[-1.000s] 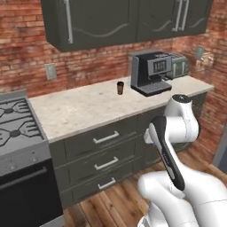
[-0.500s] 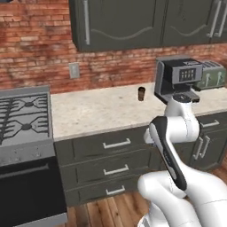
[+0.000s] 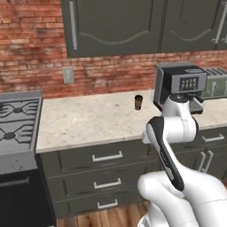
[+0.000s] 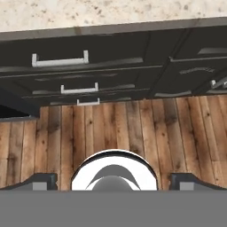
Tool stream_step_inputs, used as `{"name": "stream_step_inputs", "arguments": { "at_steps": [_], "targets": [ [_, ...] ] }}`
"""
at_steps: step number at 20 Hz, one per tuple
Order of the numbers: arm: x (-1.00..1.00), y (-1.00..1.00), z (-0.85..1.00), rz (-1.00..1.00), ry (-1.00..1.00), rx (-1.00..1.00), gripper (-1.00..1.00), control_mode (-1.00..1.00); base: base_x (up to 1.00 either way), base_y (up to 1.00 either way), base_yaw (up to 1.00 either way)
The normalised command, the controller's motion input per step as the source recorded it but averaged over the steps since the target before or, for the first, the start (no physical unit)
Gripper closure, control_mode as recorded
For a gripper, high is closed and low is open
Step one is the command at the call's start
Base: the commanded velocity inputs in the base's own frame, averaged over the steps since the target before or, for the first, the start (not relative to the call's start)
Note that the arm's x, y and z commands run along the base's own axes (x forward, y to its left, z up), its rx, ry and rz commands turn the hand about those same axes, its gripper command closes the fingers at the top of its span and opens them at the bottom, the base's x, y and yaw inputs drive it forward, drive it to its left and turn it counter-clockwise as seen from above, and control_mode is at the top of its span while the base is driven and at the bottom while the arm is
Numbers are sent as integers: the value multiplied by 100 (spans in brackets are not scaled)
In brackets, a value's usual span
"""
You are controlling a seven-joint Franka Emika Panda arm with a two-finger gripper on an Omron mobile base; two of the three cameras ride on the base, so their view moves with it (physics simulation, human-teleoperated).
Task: Move the drinks to the dining counter.
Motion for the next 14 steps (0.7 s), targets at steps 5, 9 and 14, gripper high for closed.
{"name": "stream_step_inputs", "arguments": {
  "at_steps": [5, 9, 14],
  "targets": [
    [0, 0, 0, 0, 0, 0, -100, 100, 72, -49, 10],
    [0, 0, 0, 0, 0, 0, -100, 100, 59, -35, 11],
    [0, 0, 0, 0, 0, 0, -100, 100, 42, -31, 7]
  ]
}}
